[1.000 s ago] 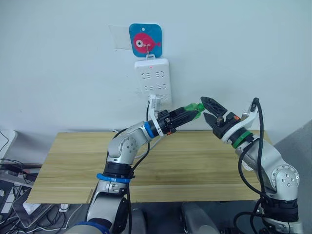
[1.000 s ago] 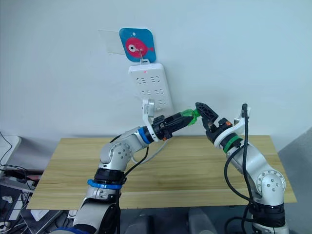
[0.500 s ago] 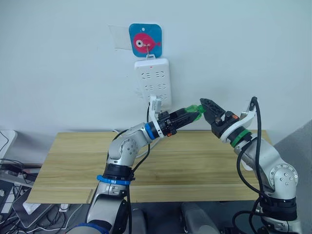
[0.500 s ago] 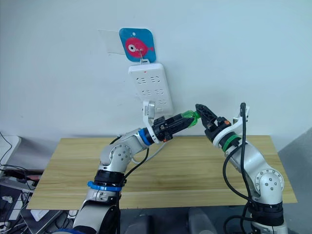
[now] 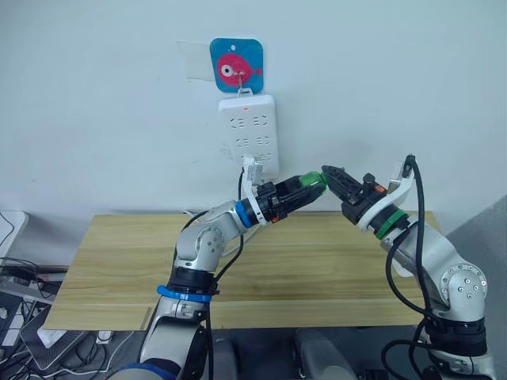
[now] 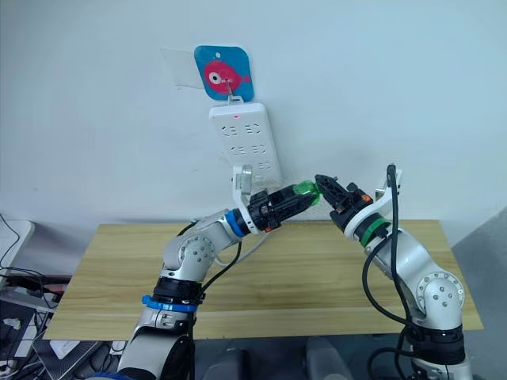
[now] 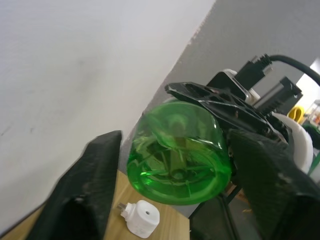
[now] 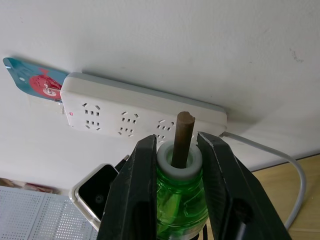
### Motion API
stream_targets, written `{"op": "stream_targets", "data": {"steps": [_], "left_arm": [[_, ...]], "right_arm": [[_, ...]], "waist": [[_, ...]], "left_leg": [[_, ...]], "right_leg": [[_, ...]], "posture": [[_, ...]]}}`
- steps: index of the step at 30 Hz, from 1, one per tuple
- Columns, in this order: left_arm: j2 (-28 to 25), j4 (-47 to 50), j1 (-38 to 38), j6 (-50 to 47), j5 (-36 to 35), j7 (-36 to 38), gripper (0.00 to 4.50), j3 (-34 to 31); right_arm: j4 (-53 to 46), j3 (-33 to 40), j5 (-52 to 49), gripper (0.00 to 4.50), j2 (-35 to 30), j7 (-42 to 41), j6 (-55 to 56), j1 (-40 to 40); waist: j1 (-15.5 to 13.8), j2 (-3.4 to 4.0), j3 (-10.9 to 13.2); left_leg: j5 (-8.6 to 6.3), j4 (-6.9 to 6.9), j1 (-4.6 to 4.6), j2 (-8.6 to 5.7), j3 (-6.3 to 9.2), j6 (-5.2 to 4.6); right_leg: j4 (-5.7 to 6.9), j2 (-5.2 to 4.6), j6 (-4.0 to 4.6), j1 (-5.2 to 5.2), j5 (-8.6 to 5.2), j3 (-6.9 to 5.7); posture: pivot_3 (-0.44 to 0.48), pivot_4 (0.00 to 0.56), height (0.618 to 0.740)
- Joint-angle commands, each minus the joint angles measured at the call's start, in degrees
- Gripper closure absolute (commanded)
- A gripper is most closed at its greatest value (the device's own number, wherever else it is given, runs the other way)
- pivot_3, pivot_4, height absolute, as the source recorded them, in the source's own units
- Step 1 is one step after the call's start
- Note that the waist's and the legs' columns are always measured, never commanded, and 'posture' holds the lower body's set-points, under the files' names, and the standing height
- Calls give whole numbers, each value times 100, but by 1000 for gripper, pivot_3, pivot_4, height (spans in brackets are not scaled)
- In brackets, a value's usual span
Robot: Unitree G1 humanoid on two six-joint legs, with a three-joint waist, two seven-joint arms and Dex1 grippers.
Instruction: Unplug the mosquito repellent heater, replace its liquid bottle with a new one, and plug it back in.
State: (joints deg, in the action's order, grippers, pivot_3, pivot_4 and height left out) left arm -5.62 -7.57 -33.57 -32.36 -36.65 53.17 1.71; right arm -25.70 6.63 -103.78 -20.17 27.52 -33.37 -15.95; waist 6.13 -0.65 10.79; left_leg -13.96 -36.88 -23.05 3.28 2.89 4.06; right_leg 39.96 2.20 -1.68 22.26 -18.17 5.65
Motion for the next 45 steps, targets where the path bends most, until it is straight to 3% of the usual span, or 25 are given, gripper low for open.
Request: {"op": "stream_targets", "data": {"steps": [1, 7, 12, 19, 25, 31, 45], "left_arm": [[-206, -110, -204, 449, 225, 400, 0, 73], [-891, -727, -479, 1719, 993, 1494, 0, 431], [-1081, -851, -362, 2504, 1317, 2053, 0, 651], [-1165, -1639, -358, 3921, 1975, 2499, 0, 898], [-1066, -2125, -615, 4269, 2144, 2675, 0, 945], [-1070, -2188, -664, 4285, 2211, 2644, 0, 923], [-1240, -1792, -391, 4049, 2413, 2450, 0, 980]], "right_arm": [[-126, 250, 146, 3672, -153, -174, 60, -19], [-14, 595, 1284, 3672, -973, -1083, -162, 422], [41, -127, 3977, 3672, -1528, -2576, 334, 830], [1060, -1313, 7340, 3672, -1479, -4149, 2184, 1110], [2547, -1303, 8568, 3672, -747, -4281, 3307, 923], [3957, -969, 9031, 3672, -165, -4247, 4010, 544], [5586, -820, 9710, 3672, 427, -4327, 4816, 223]], "waist": [[9, 1, -1], [11, 2, -3], [29, 3, -4], [42, -1, -8], [25, -6, -6], [0, -6, -7], [-136, -5, -7]], "left_leg": [[0, 0, 0, 0, 0, 0], [0, 1, -1, -1, -1, 0], [0, 4, -1, -1, -3, 0], [0, -4, 7, -1, -4, 0], [0, -5, 4, -2, -4, 0], [0, -4, 8, -3, -4, -1], [0, -6, 12, -2, -1, 0]], "right_leg": [[1, 0, 0, 0, 0, 0], [-3, 0, 3, 0, 1, -1], [-5, 0, 1, 3, 0, 0], [1, 0, -1, -1, 0, 1], [2, -1, 24, -1, 15, 1], [6, -3, 26, -3, 17, 2], [18, -3, 27, -4, 17, -1]], "posture": [[-123, 135, 740], [-140, 124, 740], [-141, 121, 740], [-128, 125, 740], [-89, 144, 740], [-66, 153, 740], [-4, 151, 740]]}}
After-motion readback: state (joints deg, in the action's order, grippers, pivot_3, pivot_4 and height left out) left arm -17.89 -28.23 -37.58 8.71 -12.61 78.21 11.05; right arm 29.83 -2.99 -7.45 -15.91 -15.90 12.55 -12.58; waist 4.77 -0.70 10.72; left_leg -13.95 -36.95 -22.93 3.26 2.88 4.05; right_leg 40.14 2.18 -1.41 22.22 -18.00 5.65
